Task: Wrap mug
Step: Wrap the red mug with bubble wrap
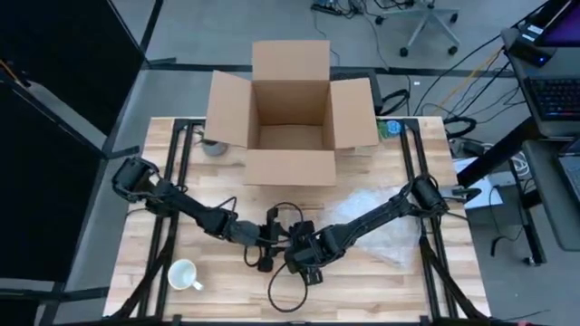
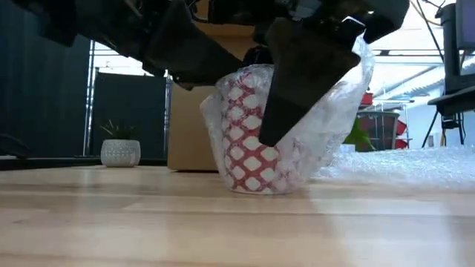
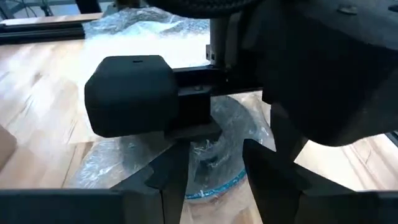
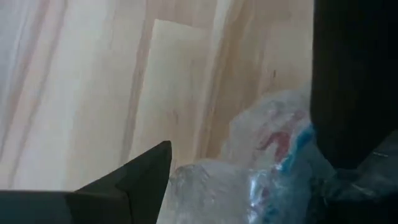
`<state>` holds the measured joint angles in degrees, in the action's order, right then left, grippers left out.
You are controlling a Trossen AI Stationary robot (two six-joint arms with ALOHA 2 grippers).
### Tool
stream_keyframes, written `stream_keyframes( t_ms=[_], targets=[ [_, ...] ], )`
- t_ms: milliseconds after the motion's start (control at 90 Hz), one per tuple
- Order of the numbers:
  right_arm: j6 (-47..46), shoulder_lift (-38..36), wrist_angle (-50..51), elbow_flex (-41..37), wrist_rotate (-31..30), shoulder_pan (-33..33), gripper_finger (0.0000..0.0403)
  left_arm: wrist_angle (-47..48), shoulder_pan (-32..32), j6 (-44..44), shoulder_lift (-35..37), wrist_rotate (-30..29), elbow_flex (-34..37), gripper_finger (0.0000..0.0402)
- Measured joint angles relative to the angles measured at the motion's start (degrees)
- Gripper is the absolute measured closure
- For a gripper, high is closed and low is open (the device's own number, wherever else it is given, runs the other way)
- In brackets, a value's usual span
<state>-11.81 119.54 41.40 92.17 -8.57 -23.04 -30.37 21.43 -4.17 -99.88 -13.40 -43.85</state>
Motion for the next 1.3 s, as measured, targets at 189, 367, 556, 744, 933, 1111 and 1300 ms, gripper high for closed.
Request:
stream_keyframes(
  t_ms=[189,367,556,744,933,1111,1300],
  targets=[
    [-1.20,-6.05,2.13,-0.07,-1.06,0.08,0.0151,0.30,-0.04,0.11,-0.14,0.30,-0.03,0.0259],
    [-1.48,-11.29,4.68,-0.02,-1.65,0.08,0.0151,-0.06,-0.04,0.16,-0.24,0.30,0.07,0.0259],
    [-3.04,-9.11,2.41,0.19,-1.44,0.02,0.0151,-0.21,-0.04,0.09,-0.27,0.30,0.14,0.0259],
    [-3.58,-1.64,-0.30,0.21,-0.57,-1.07,0.0151,-0.26,-0.02,0.09,-0.28,0.34,0.19,0.0259],
    [-3.62,3.21,0.23,0.59,-1.32,-0.87,0.0151,-0.48,-0.04,-0.04,-0.28,0.30,0.26,0.0259],
    [-3.27,0.01,2.25,0.16,-0.52,-0.64,0.0151,-0.80,-0.04,0.12,-0.34,0.28,0.26,0.0259],
    [-4.77,-8.82,2.56,0.17,0.10,-0.64,0.0151,-1.09,-0.04,0.55,-0.42,0.08,0.35,0.0259]
  ],
)
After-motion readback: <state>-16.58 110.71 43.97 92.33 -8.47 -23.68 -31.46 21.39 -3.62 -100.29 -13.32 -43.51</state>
